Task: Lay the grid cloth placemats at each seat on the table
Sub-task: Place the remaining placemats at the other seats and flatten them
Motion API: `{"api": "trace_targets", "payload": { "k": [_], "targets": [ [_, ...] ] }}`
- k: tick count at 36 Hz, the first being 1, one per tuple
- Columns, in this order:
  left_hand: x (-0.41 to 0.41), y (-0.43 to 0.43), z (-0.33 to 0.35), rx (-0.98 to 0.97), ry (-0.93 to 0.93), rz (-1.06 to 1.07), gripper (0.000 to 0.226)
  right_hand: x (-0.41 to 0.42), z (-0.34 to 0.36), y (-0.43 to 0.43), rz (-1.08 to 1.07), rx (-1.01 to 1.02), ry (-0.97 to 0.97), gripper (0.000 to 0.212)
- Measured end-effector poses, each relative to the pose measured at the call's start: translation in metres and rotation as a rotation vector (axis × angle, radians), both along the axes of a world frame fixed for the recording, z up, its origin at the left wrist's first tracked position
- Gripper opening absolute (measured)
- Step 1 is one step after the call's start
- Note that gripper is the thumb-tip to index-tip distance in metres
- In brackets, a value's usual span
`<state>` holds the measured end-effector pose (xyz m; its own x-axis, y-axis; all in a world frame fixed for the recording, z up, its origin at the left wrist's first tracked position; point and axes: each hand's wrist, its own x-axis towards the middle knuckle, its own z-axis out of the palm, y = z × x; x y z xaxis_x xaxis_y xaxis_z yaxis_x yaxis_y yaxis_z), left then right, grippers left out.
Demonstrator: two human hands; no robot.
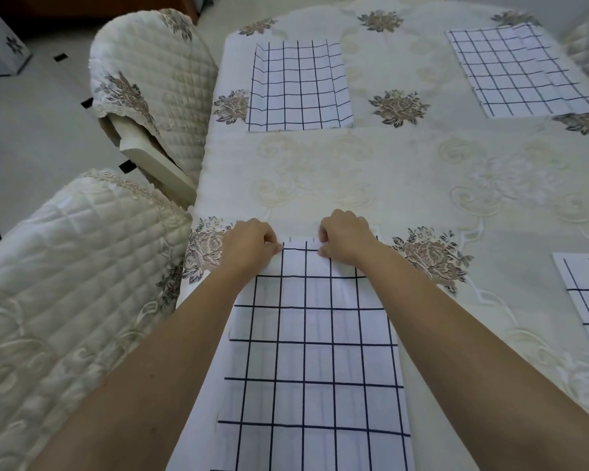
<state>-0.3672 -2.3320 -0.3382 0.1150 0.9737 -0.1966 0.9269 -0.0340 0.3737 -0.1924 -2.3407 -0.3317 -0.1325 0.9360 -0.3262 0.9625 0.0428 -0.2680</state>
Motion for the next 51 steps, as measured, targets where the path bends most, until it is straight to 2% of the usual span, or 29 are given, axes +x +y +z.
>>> {"api": "trace_targets", "payload": {
  "k": [5, 9, 15, 22, 25, 30, 32, 34, 35, 37, 42, 51],
  "targets": [
    [0.0, -0.002, -0.001, -0.013, -0.086, 0.056, 0.015, 0.002, 0.001, -0.001, 0.002, 0.011, 0.018, 0.011],
    [0.002, 0.0, 0.001, -0.017, -0.053, 0.091, 0.015, 0.004, -0.001, -0.002, -0.022, 0.06, 0.02, 0.006],
    [0.006, -0.002, -0.002, 0.008, -0.025, 0.147, 0.016, 0.005, -0.006, -0.003, -0.065, 0.115, 0.014, 0.017],
    [0.006, 0.0, -0.005, 0.039, 0.021, 0.176, 0.02, 0.029, 0.001, -0.009, -0.146, 0.019, -0.046, 0.042],
    [0.004, 0.001, -0.007, 0.072, 0.037, 0.196, 0.025, 0.043, 0.005, -0.017, -0.261, -0.005, -0.033, 0.052],
    [0.005, -0.001, -0.007, 0.084, -0.001, 0.224, 0.026, 0.05, 0.007, -0.029, -0.515, -0.079, 0.132, 0.066],
    [0.006, -0.001, -0.007, 0.084, -0.003, 0.233, 0.026, 0.051, 0.008, -0.029, -0.577, -0.132, 0.192, 0.059],
    [0.006, -0.001, -0.007, 0.079, -0.015, 0.248, 0.025, 0.052, 0.009, -0.028, -0.58, -0.16, 0.204, 0.033],
    [0.006, -0.001, -0.007, 0.074, -0.011, 0.252, 0.025, 0.053, 0.008, -0.028, -0.578, -0.168, 0.205, 0.029],
    [0.005, 0.0, -0.008, 0.064, -0.004, 0.251, 0.026, 0.052, 0.006, -0.028, -0.579, -0.189, 0.192, 0.036],
    [0.003, 0.001, -0.009, 0.054, -0.007, 0.265, 0.025, 0.049, -0.004, -0.026, -0.566, -0.121, 0.144, 0.031],
    [0.001, 0.003, -0.016, 0.064, -0.067, 0.281, 0.024, 0.055, -0.007, -0.02, -0.549, -0.053, 0.206, 0.03]
  ]
}}
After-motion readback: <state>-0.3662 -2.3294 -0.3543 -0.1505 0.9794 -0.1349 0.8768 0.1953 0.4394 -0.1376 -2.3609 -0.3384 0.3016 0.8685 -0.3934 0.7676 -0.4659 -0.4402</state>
